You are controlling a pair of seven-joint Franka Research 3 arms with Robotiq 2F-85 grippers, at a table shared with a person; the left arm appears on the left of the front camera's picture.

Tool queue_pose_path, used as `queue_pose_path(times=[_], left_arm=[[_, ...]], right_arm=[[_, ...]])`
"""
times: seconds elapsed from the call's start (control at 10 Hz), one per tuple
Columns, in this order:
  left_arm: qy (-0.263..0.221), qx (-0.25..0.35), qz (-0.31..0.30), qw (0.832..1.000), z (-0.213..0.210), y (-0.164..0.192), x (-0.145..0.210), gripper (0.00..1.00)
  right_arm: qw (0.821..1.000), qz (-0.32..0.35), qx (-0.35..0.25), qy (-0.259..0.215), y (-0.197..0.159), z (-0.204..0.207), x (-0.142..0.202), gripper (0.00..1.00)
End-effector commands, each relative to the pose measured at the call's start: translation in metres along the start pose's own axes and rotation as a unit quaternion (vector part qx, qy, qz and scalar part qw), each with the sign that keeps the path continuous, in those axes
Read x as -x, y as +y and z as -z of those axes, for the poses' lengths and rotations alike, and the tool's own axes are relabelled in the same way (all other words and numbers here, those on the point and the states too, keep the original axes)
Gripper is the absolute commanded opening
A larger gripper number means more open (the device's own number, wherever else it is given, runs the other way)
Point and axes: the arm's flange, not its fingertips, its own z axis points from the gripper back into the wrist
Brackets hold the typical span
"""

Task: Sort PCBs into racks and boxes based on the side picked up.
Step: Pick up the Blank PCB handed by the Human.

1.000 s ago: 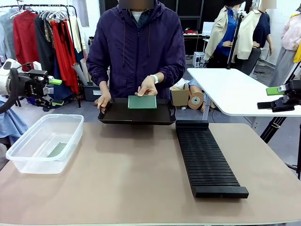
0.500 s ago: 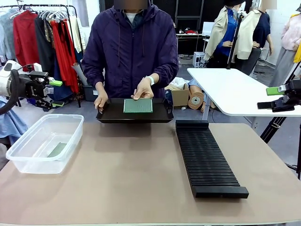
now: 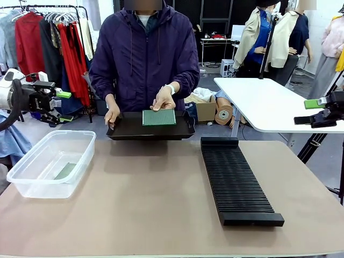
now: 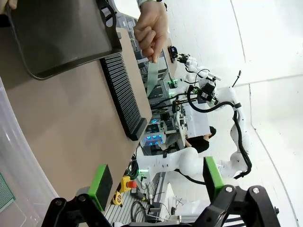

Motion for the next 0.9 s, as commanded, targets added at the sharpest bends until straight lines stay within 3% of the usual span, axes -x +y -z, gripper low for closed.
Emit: queue_pose_path(times=[0.0,0.3,0.8], left_arm=[[-0.001,0.000,0.003,1.000,-0.001,-0.004,0.001,1.00],[-0.001,0.000,0.003,1.000,-0.001,-0.004,0.001,1.00],[-0.001,0.000,0.003,1.000,-0.001,-0.004,0.001,1.00]], right_arm=[[1.000,0.002,-0.002,-0.007,0.002,0.000,-0.003,1.00],[1.000,0.000,0.000,0.000,0.000,0.000,0.000,1.00],[0.999,-0.003,-0.039,0.022,-0.028,0.065,-0.020,1.00]])
